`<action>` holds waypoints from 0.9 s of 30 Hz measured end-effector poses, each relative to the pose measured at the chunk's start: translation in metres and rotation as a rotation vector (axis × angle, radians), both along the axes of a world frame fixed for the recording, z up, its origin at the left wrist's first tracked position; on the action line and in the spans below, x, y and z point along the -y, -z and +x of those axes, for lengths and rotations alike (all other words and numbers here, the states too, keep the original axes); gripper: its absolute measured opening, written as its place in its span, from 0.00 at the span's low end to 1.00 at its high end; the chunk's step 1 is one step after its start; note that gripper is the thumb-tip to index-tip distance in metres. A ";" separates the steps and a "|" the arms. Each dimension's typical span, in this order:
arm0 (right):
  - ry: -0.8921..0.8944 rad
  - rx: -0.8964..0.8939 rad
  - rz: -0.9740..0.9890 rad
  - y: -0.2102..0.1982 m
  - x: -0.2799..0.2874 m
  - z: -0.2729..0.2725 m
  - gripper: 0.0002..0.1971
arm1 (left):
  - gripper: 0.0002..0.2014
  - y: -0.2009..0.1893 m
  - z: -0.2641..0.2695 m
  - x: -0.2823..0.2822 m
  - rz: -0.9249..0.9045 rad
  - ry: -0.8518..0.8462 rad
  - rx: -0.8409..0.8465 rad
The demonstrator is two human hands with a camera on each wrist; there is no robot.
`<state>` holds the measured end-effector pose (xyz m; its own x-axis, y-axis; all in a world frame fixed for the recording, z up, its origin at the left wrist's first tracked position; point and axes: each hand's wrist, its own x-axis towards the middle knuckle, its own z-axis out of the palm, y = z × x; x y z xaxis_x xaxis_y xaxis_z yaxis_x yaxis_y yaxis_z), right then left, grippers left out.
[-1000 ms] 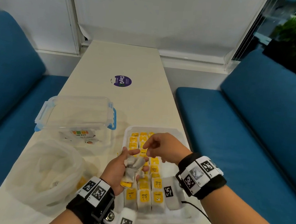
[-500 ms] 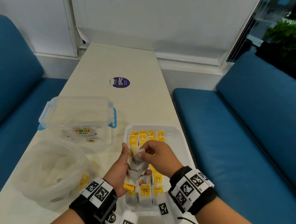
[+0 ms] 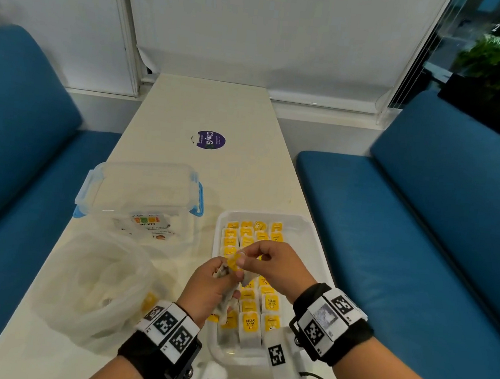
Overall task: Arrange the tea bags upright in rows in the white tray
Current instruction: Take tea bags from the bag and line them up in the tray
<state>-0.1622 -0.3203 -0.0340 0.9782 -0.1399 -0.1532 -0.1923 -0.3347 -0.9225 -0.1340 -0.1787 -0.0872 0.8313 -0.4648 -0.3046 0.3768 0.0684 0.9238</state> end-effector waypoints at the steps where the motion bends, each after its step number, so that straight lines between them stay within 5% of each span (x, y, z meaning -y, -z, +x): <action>1: -0.013 0.020 -0.026 0.000 0.000 0.001 0.02 | 0.04 -0.001 0.000 0.001 0.009 0.008 0.014; 7: 0.158 0.067 0.304 -0.003 0.017 0.008 0.08 | 0.05 0.005 0.005 0.001 -0.034 -0.061 -0.084; 13: 0.191 0.068 0.210 -0.009 0.036 0.015 0.12 | 0.05 0.011 0.010 0.002 -0.101 -0.062 -0.167; 21: 0.136 -0.046 0.243 0.006 0.022 0.023 0.07 | 0.21 0.003 0.014 0.019 -0.114 0.011 -0.056; 27: -0.028 -0.076 0.087 0.005 0.023 0.021 0.05 | 0.03 0.001 0.017 0.016 -0.038 -0.029 -0.021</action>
